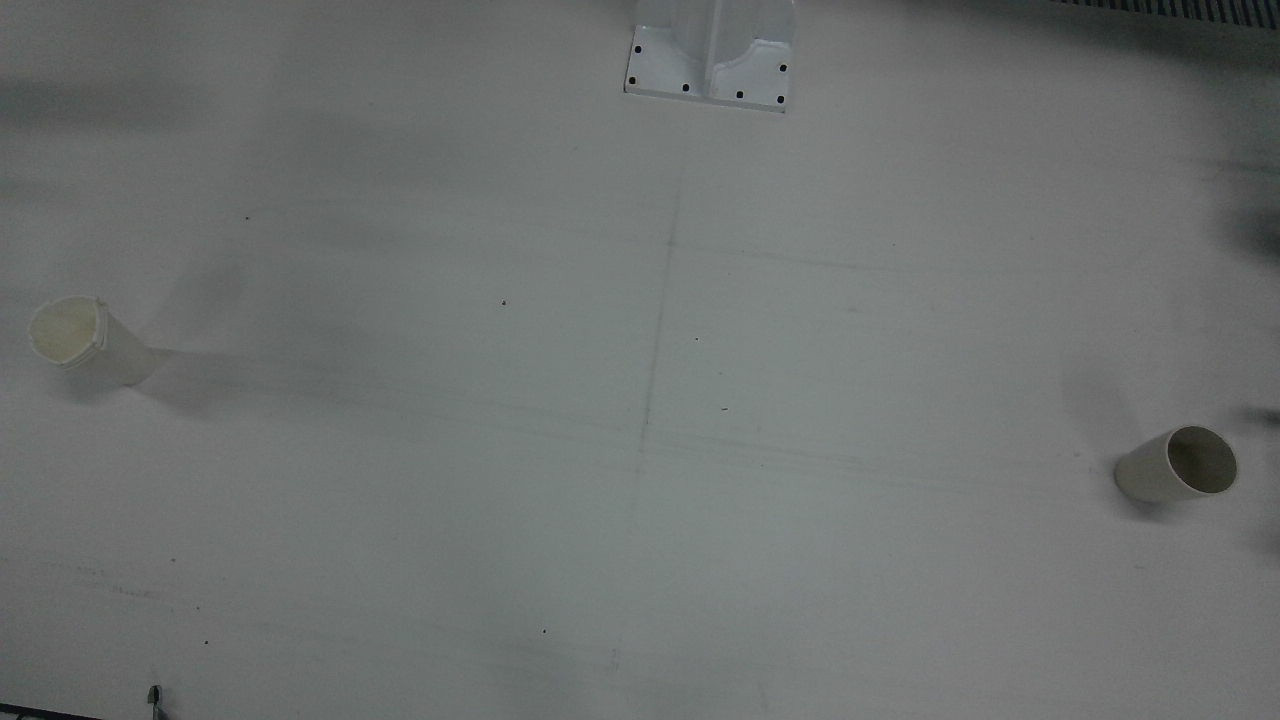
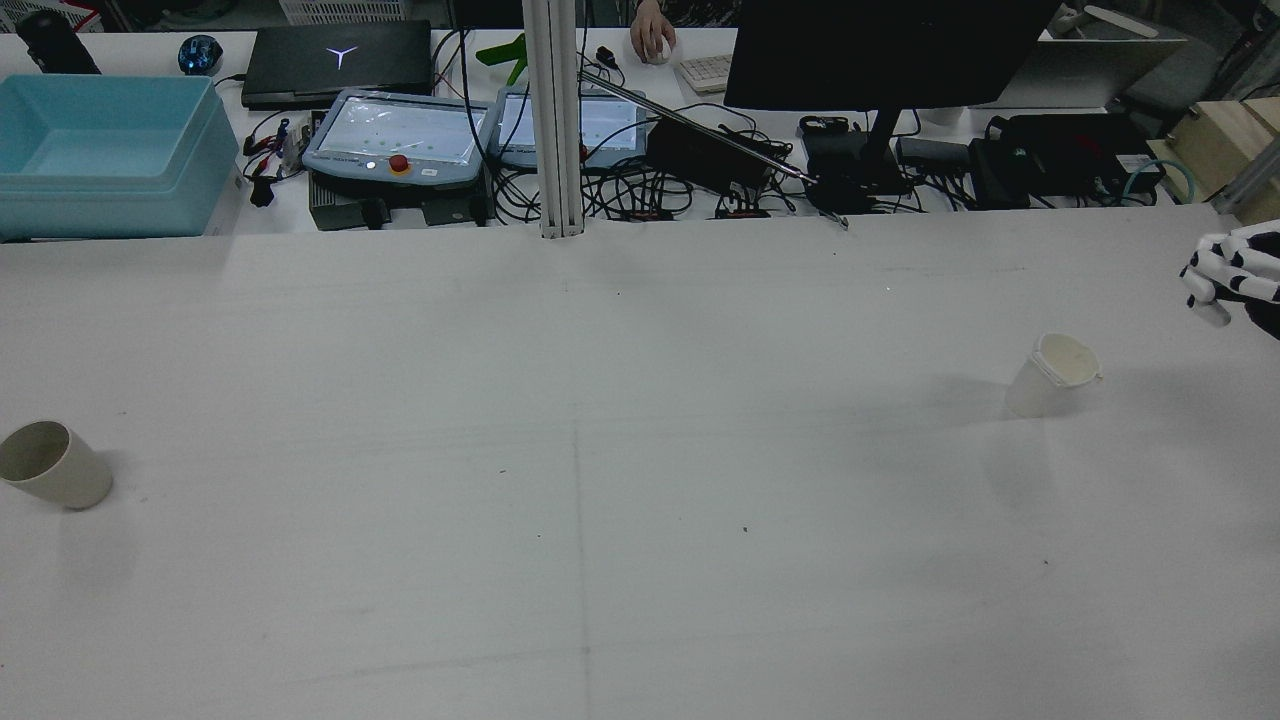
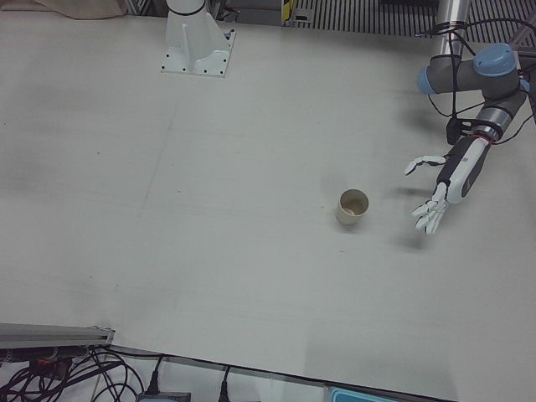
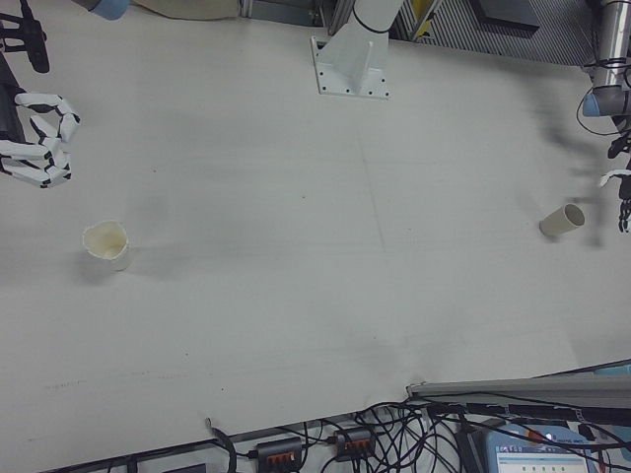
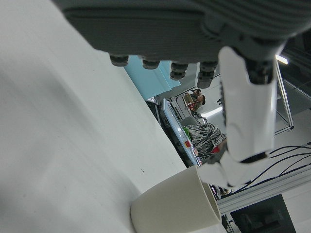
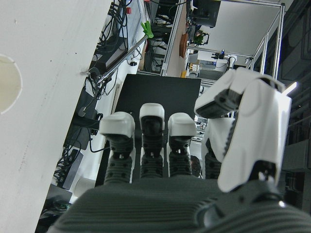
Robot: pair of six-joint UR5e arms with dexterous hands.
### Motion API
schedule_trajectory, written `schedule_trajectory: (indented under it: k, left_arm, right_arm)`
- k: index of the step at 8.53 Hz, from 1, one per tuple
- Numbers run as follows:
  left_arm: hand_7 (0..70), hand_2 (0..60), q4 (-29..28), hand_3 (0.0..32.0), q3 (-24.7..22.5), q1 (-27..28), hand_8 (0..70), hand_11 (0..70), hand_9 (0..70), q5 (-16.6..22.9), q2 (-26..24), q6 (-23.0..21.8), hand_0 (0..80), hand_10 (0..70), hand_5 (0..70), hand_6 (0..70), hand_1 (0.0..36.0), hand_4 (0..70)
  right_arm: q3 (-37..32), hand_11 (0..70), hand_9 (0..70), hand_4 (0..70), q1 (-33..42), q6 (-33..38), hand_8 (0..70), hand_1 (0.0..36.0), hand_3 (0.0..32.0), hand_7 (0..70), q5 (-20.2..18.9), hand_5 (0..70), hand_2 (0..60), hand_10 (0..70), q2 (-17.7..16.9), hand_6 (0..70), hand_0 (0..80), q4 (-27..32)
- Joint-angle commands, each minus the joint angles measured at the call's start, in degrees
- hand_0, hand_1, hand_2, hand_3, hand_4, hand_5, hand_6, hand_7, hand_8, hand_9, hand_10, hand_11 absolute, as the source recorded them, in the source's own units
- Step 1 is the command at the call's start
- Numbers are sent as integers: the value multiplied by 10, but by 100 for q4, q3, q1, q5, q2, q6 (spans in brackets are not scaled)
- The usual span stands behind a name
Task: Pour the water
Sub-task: 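Lower the left hand toward the cream cup nearest it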
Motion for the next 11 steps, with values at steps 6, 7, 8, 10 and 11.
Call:
schedule_trajectory:
  k: [6,7,8,10,11]
  left_arm:
    - [114,332,984,78,-180,489,6,5,8,-1152,-864,-939,618,0,200,0,315,15]
    - [106,331,1144,82,-206,489,4,2,7,-1143,-849,-1184,603,0,186,0,306,6]
    - [100,332,1041,82,-198,489,4,1,6,-1125,-754,-1178,590,0,179,0,297,2]
    - [83,223,279,114,-215,498,0,0,2,-1143,-219,-1126,524,0,126,0,219,0]
    - [79,137,-3,130,-216,498,0,0,1,-1195,18,-1073,482,0,96,0,149,0]
  right_arm:
    - [8,700,611,641,-27,61,498,213,0,699,1,700,600,520,-113,559,535,70]
    - [8,700,608,628,-1,79,495,213,0,692,1,700,600,518,-113,551,535,79]
    - [0,700,603,622,-10,79,492,216,0,689,1,700,600,512,-122,546,539,79]
    - [0,700,598,593,-1,79,488,208,0,679,1,700,600,513,-122,536,532,79]
    - [8,700,595,589,-10,79,484,205,0,676,10,700,596,511,-218,529,531,88]
